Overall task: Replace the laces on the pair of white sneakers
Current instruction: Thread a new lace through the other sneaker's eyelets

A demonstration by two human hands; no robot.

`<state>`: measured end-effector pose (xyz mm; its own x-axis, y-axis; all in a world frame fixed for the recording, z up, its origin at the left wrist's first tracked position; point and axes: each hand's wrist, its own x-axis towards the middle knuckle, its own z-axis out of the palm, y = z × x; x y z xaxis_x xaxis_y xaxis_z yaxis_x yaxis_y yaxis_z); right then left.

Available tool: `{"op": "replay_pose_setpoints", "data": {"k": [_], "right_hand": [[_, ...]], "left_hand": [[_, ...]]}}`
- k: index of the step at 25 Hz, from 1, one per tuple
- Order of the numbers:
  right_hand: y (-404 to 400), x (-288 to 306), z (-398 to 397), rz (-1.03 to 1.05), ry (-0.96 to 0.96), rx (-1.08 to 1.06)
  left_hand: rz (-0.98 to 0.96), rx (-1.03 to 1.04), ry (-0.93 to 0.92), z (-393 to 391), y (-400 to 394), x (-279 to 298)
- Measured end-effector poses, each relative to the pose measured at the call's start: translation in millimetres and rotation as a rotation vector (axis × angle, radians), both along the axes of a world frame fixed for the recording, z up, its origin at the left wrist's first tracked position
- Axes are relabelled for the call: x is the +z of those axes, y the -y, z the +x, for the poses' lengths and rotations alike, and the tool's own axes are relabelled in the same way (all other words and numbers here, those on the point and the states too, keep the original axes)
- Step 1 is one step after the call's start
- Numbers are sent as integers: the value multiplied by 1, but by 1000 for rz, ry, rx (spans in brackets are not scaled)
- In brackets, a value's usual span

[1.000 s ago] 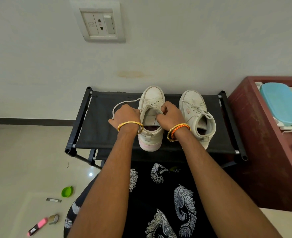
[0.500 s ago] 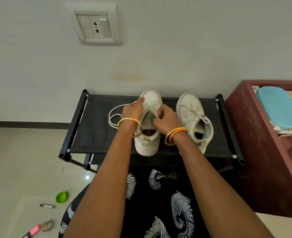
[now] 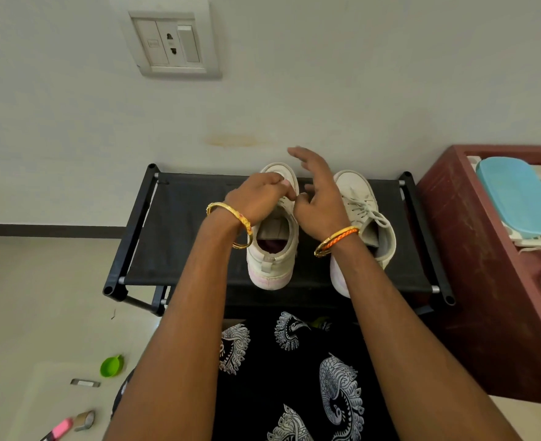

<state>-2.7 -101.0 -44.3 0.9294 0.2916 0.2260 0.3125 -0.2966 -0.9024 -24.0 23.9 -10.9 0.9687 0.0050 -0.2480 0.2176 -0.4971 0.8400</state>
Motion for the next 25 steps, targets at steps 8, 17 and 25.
{"op": "replay_pose_setpoints", "data": {"k": [8,17,25], "right_hand": [[5,9,6,89,-180,104],[30,18,14,177,-296,-166],[31,9,16,134,-306,-316]], "left_hand": [[-73,47,136,-15,-24,-2],[-139,588,59,-10,-40,-24],[-414,1008,-152,0,-38,-36]]}}
